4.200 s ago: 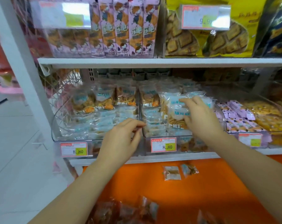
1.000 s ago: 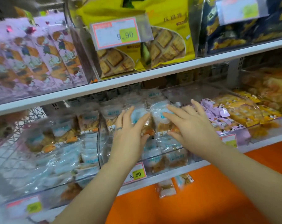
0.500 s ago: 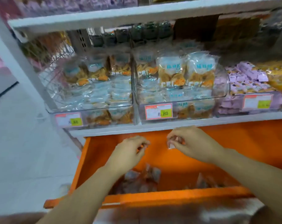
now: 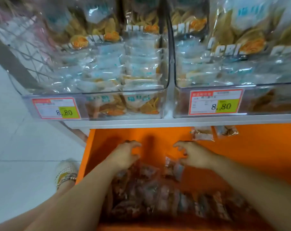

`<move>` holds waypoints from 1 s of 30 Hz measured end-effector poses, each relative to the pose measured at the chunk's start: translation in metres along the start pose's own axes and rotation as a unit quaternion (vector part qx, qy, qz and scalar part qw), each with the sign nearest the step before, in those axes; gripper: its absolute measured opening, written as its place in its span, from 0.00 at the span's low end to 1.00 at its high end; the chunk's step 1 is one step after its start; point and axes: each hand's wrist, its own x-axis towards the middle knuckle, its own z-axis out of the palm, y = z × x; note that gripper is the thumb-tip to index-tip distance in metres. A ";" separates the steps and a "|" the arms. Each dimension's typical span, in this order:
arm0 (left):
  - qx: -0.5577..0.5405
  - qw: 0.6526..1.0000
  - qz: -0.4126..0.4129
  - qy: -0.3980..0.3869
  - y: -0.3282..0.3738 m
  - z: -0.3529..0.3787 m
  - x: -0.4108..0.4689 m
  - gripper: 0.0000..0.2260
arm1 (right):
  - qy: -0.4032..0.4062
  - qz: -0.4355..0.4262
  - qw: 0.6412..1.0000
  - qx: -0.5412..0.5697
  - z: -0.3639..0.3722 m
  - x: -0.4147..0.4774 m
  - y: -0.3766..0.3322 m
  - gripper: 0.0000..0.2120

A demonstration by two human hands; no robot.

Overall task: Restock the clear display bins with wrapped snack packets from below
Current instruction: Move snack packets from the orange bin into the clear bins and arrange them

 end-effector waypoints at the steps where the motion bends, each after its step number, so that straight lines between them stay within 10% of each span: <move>1: 0.053 0.998 -0.024 -0.020 -0.006 0.001 0.003 0.22 | -0.023 0.003 1.000 0.019 0.007 0.003 0.000 0.33; 9: -0.008 0.971 -0.114 -0.210 -0.038 0.022 -0.002 0.37 | -0.204 -0.037 0.971 -0.119 0.053 0.017 -0.008 0.54; 16: -0.060 0.947 -0.086 -0.304 -0.036 0.033 -0.007 0.54 | -0.187 -0.045 0.978 -0.085 0.067 -0.002 -0.011 0.52; 30: -0.081 0.974 0.031 -0.208 -0.006 0.071 -0.010 0.42 | -0.203 0.010 0.979 -0.018 0.062 -0.011 -0.005 0.56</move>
